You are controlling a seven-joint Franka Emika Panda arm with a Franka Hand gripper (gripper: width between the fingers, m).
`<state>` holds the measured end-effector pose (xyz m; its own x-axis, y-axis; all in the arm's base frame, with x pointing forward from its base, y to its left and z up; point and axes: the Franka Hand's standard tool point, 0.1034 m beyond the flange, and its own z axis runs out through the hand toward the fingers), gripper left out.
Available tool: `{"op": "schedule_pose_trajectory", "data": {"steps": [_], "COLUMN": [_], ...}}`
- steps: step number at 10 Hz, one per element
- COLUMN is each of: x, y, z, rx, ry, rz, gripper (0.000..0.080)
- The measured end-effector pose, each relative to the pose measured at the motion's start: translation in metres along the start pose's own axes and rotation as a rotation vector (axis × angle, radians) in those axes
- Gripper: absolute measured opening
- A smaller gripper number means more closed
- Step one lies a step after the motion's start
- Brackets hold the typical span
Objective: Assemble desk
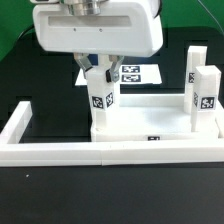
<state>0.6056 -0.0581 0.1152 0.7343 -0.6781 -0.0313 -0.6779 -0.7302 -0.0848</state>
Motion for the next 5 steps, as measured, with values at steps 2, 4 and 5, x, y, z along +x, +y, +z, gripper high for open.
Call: {"op": "schedule_pose_trajectory", "data": {"steps": [2,4,5], "x": [0.001,0.004,0.001], "y": [-0.002,-0.012,-0.014], "z": [0.000,0.002,0.003], "rx": [0.024,0.104,0.099], "ry": [0.001,0.039,0.043], "rz": [0.367,0.713,0.715], "gripper": [0.0285,0.0287,0.0287]}}
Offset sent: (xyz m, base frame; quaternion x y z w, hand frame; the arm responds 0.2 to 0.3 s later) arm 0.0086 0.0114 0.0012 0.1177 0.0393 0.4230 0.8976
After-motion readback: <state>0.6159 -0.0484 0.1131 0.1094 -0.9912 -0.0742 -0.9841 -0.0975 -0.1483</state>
